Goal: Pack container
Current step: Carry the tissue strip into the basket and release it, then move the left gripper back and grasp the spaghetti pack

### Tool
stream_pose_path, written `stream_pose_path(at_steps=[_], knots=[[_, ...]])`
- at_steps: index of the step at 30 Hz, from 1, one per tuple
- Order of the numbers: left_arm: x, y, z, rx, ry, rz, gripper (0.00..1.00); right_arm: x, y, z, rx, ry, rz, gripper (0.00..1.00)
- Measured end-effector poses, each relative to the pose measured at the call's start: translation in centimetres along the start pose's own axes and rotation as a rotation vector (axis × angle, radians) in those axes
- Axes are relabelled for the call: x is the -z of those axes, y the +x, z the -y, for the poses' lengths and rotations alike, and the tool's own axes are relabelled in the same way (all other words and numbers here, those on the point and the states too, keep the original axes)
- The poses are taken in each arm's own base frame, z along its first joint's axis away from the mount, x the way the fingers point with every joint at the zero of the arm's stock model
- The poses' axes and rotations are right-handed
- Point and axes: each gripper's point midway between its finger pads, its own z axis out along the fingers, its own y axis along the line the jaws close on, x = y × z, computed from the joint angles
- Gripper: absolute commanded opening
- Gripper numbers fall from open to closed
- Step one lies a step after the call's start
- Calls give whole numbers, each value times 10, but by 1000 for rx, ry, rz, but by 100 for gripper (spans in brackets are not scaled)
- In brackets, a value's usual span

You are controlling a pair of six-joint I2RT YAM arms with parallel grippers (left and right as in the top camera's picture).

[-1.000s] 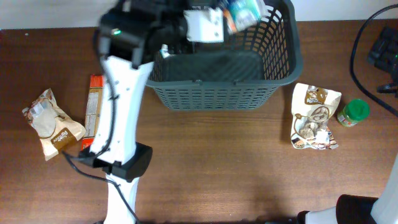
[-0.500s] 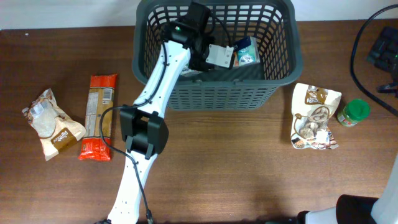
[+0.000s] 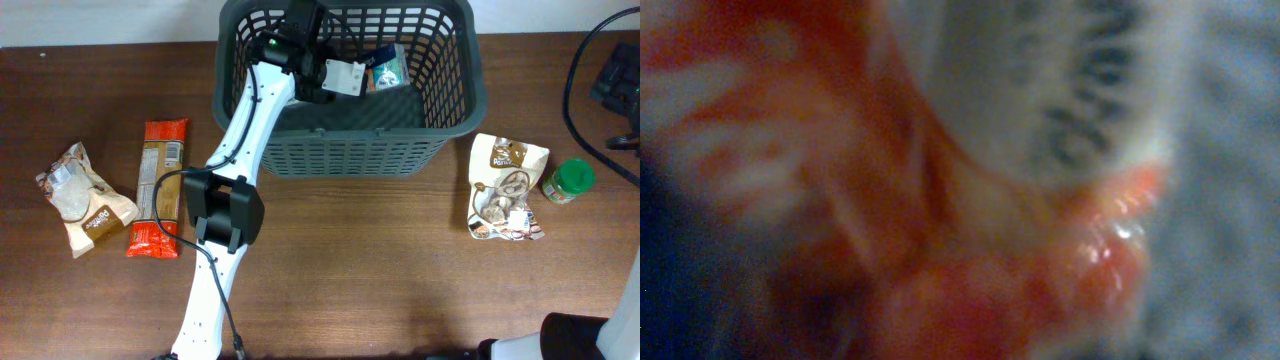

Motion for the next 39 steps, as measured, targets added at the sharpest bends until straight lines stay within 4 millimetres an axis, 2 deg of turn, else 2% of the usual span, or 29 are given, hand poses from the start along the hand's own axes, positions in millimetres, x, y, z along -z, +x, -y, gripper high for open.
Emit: stream_pose_path(at_steps=[7,8,11,14,18,20,22,25,27,29,33,35,39], knots=[[7,6,-5,181,-16,-4,99,0,0,0,0,0,0,99],[10,5,-6,196,-20,-3,99,0,0,0,0,0,0,99],[38,-5,-14,236,-49,6,99,0,0,0,0,0,0,99],[92,-23,-25,274,-106,26,99,0,0,0,0,0,0,99],[197,-55,-35,373,-236,79,99,0,0,0,0,0,0,99],[240,-65,-31,425,-281,97,99,0,0,0,0,0,0,99],[294,-76,-21,483,-339,121,99,0,0,0,0,0,0,99],[336,-74,-4,580,-375,112,99,0,0,0,0,0,0,99],[351,-57,7,689,-388,61,99,0,0,0,0,0,0,99],[356,-28,13,835,-419,-19,99,0,0,0,1,0,0,99],[363,55,22,1223,-537,-218,99,0,0,0,0,0,0,99],[367,90,30,1374,-585,-287,99,0,0,0,0,0,0,99],[374,141,45,1573,-632,-360,99,0,0,0,0,0,0,99]])
